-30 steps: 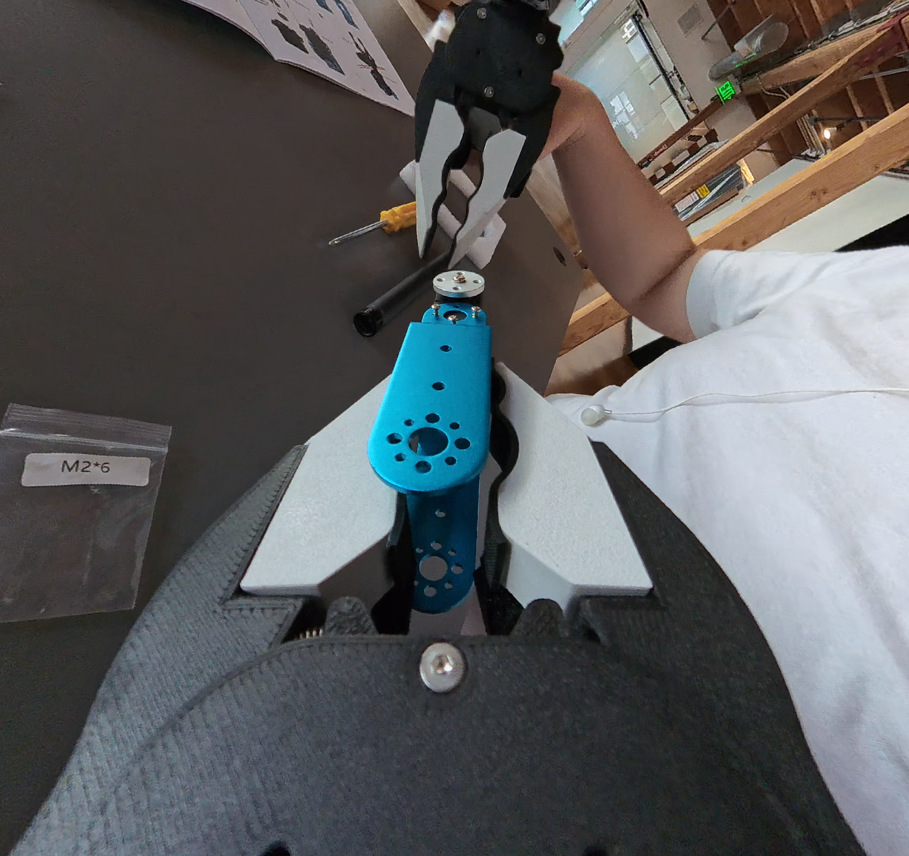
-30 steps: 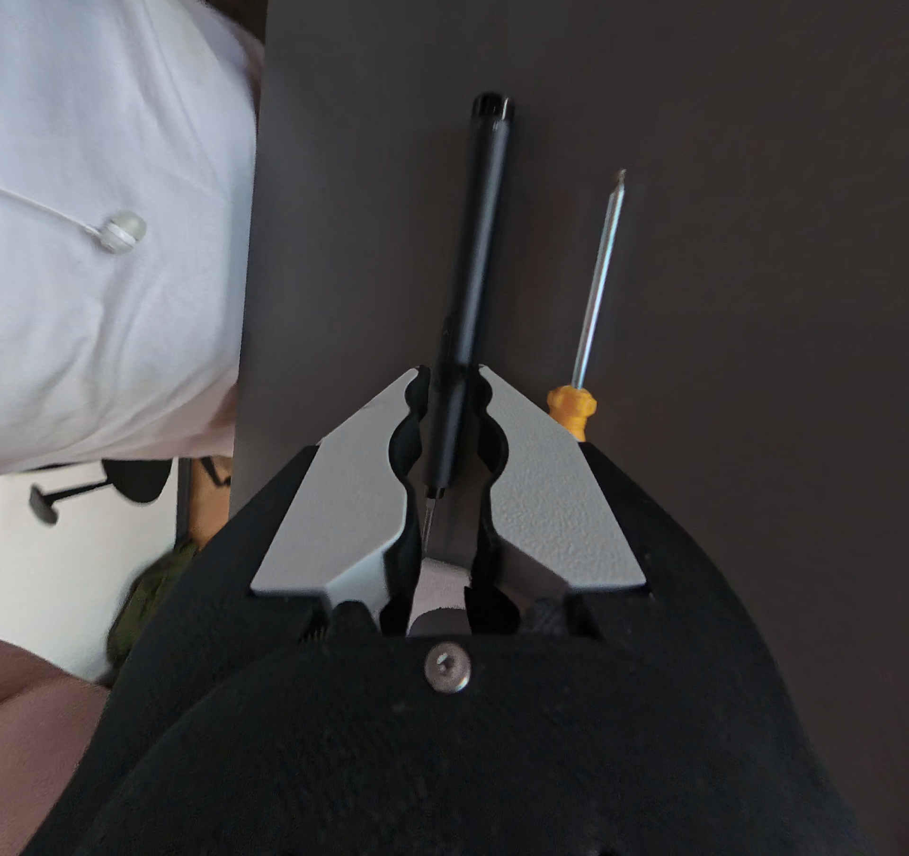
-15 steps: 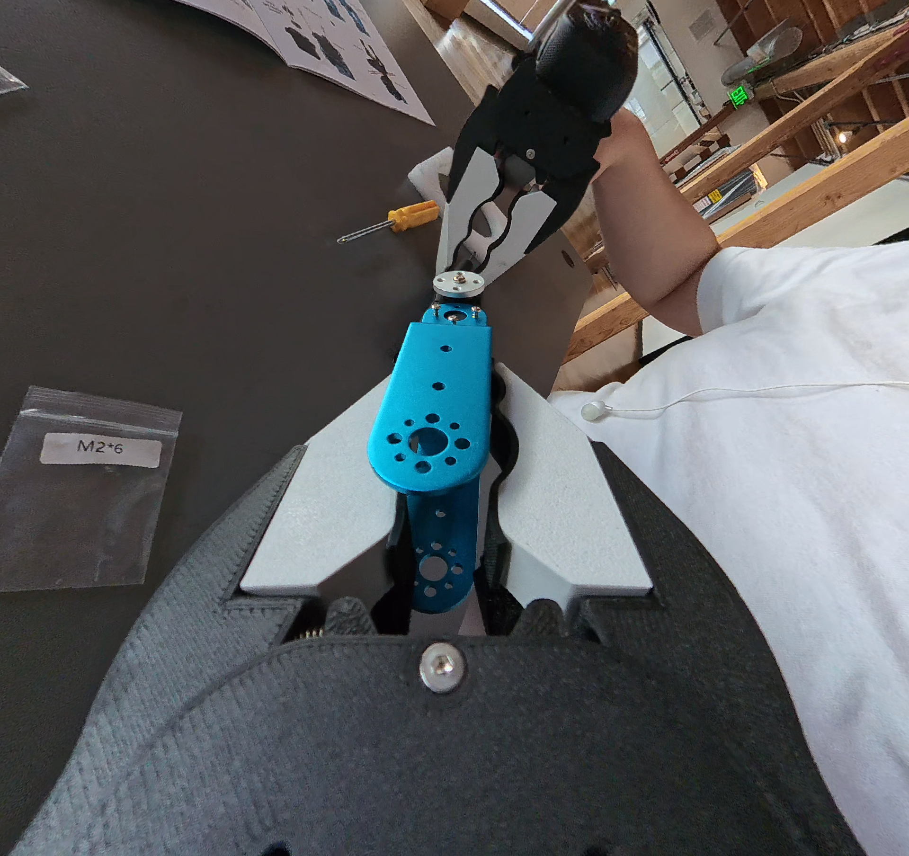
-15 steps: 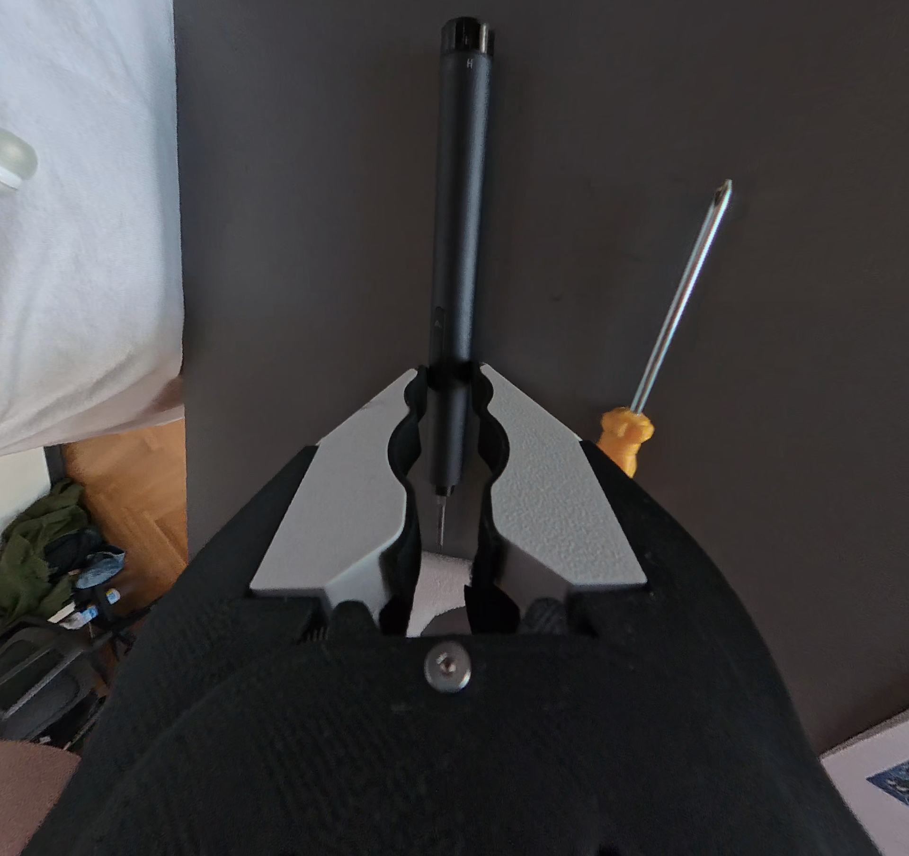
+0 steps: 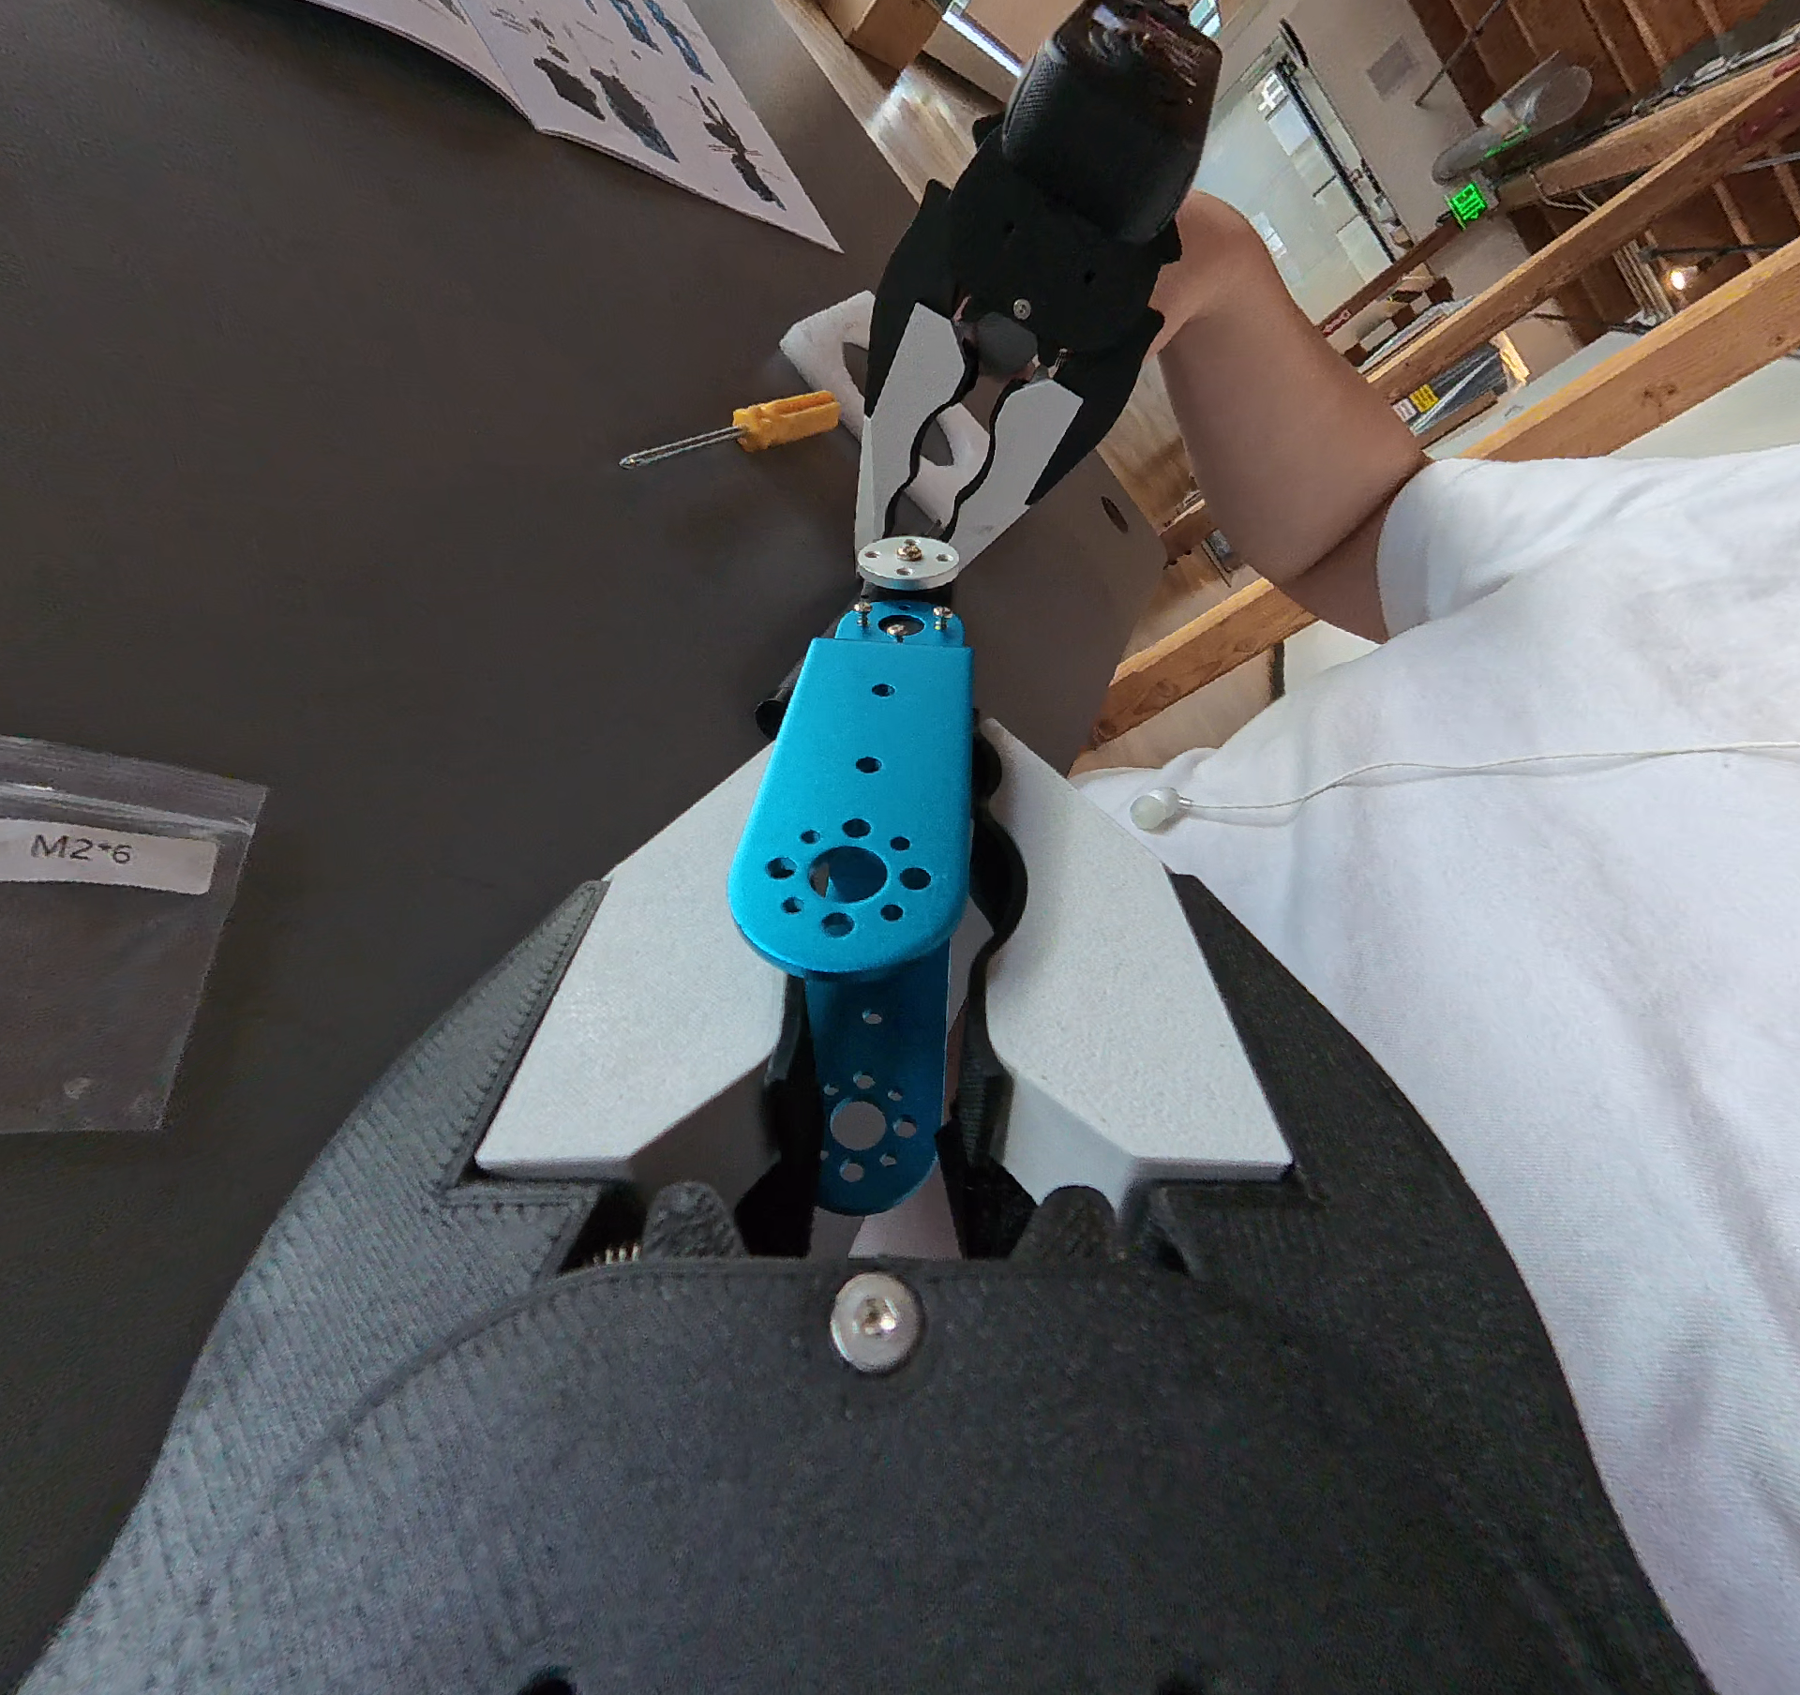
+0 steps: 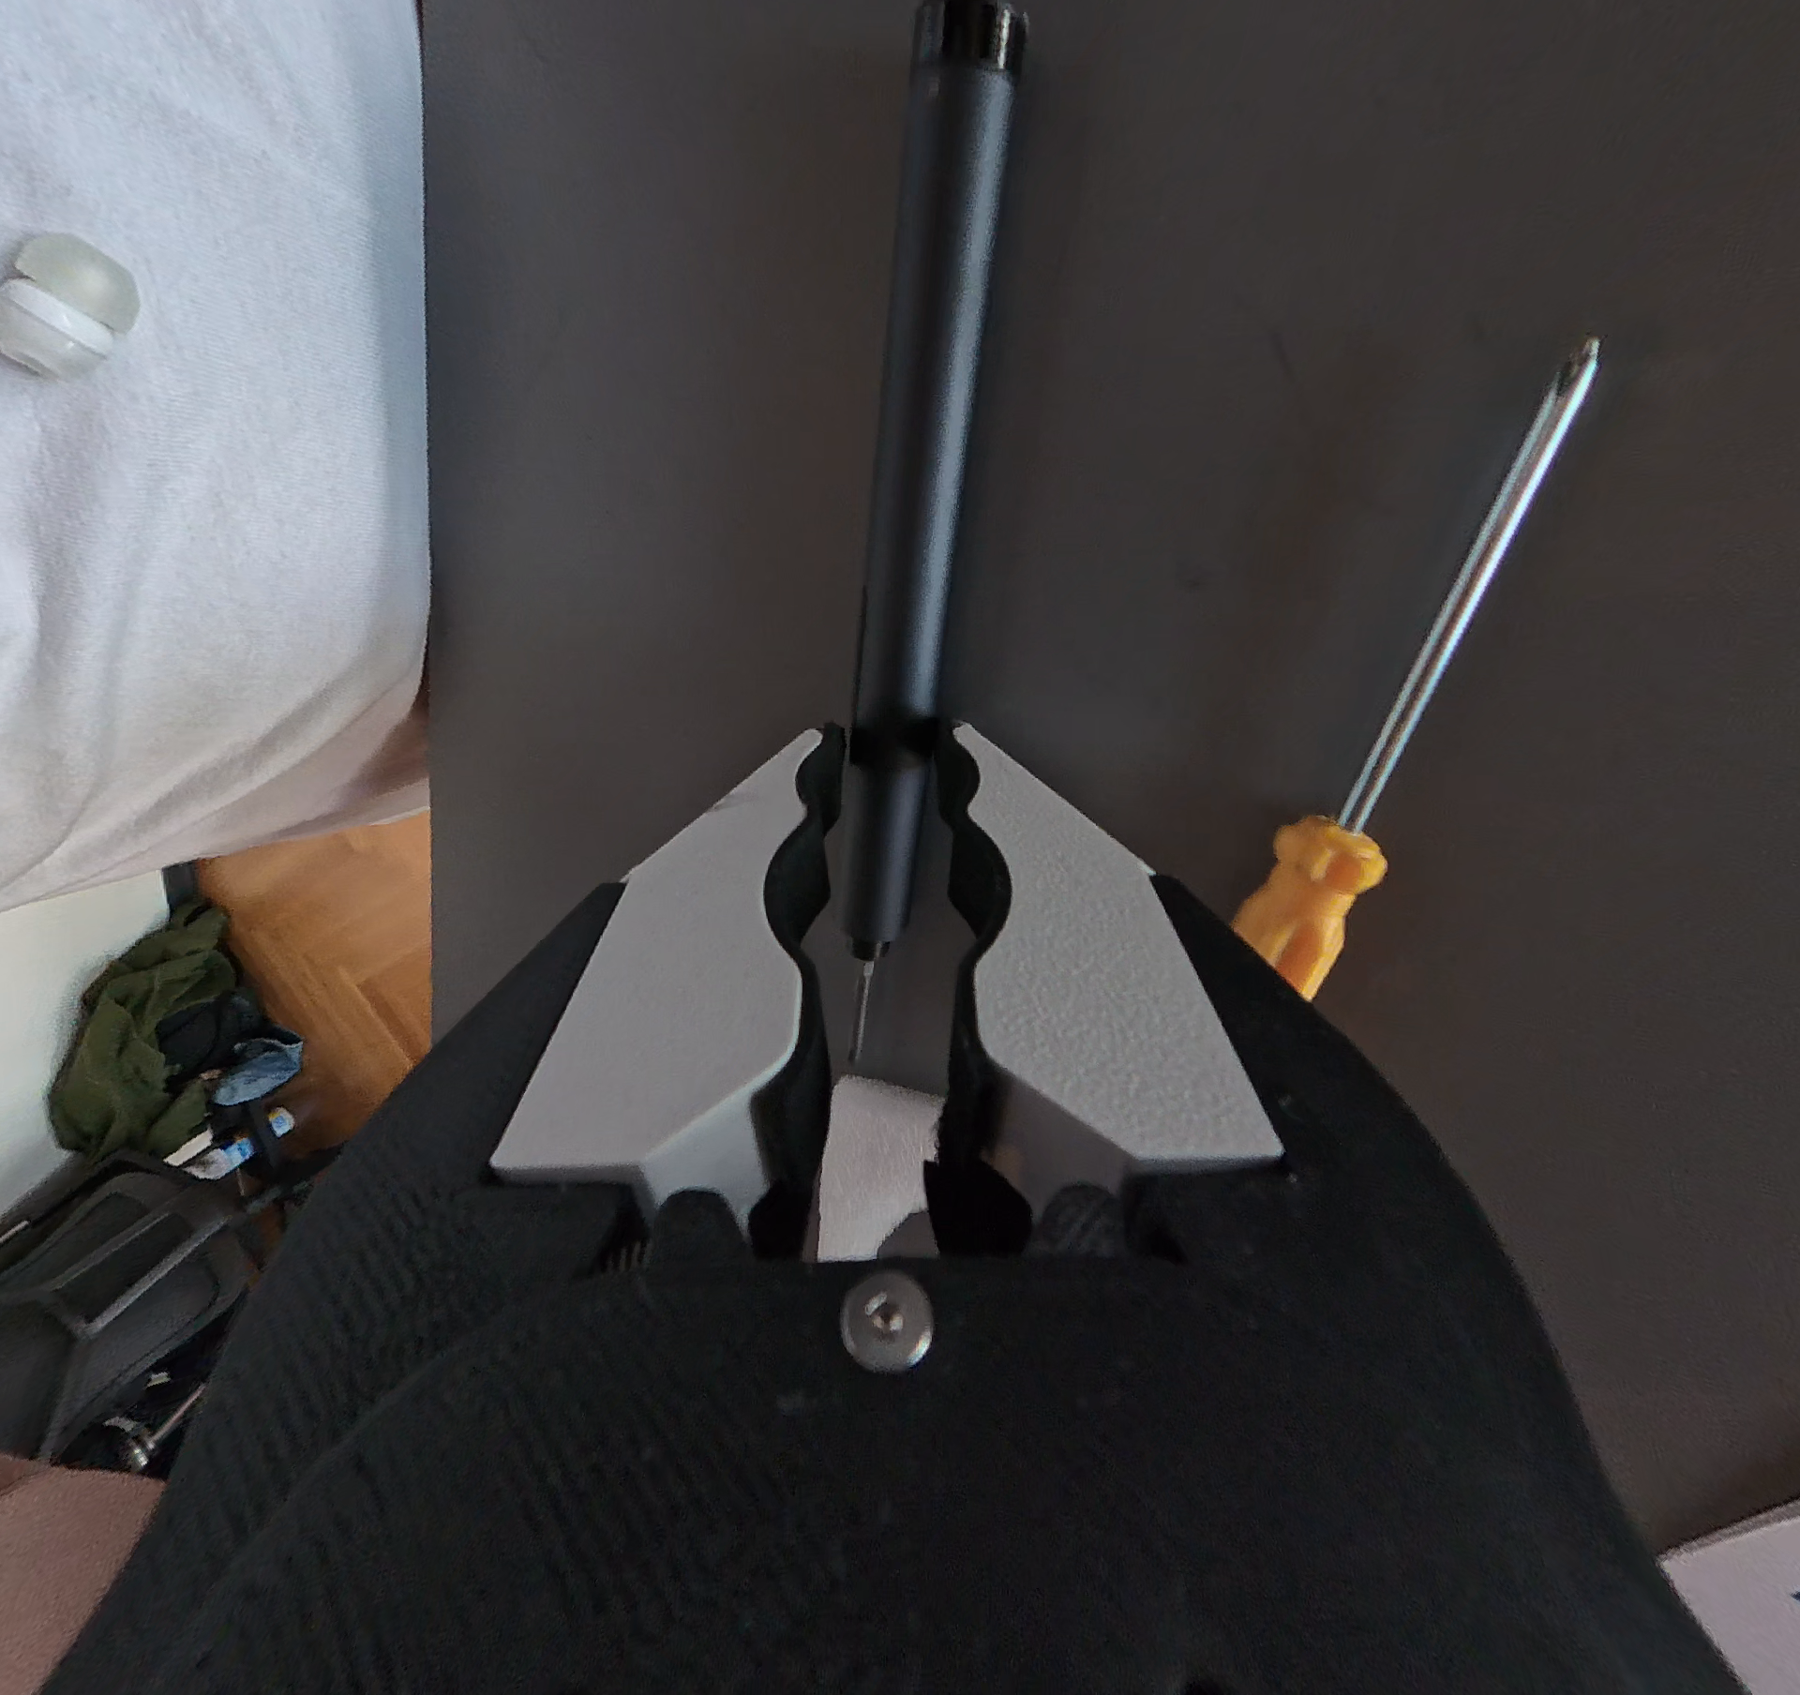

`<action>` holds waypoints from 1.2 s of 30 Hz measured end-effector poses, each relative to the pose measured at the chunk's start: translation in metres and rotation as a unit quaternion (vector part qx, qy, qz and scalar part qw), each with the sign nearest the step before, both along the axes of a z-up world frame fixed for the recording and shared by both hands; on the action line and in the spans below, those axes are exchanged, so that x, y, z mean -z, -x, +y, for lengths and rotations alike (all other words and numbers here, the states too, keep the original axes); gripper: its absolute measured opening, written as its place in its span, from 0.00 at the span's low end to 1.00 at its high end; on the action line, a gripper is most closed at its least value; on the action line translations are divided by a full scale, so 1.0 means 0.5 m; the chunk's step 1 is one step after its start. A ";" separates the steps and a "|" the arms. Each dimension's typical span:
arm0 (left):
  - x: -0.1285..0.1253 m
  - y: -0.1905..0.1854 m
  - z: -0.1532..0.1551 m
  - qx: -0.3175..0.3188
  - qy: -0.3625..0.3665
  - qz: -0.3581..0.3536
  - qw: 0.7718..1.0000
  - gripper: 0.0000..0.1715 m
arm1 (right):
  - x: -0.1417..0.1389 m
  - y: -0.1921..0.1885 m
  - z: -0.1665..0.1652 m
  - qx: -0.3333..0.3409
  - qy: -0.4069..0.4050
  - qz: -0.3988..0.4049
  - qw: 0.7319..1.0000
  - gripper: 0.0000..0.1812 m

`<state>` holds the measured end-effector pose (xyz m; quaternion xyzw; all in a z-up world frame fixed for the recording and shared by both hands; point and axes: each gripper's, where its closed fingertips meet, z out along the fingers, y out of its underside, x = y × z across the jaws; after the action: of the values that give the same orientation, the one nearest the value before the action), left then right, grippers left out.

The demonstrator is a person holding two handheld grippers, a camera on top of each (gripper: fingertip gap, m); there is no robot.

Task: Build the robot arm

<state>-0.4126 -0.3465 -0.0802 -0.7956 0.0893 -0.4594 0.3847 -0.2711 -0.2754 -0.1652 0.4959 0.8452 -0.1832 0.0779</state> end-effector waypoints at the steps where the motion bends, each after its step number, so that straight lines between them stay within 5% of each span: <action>1: -0.001 0.000 -0.002 -0.002 -0.001 0.001 1.000 0.16 | -0.001 0.001 -0.004 -0.001 0.002 0.000 1.000 0.11; 17: -0.007 -0.007 -0.022 -0.013 -0.012 -0.008 1.000 0.16 | 0.006 0.006 -0.014 -0.016 -0.096 0.021 0.995 0.10; 24: -0.013 -0.012 -0.026 -0.006 -0.018 -0.010 1.000 0.16 | -0.005 0.013 -0.015 0.007 -0.040 0.015 0.999 0.12; 36: -0.014 -0.012 -0.027 -0.007 -0.020 -0.018 1.000 0.16 | 0.004 0.010 -0.012 -0.011 -0.054 0.020 0.998 0.10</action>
<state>-0.4067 -0.3602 -0.0731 -0.7802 0.0860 -0.4691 0.4048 -0.2762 -0.2814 -0.1670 0.4862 0.8609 -0.1456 0.0364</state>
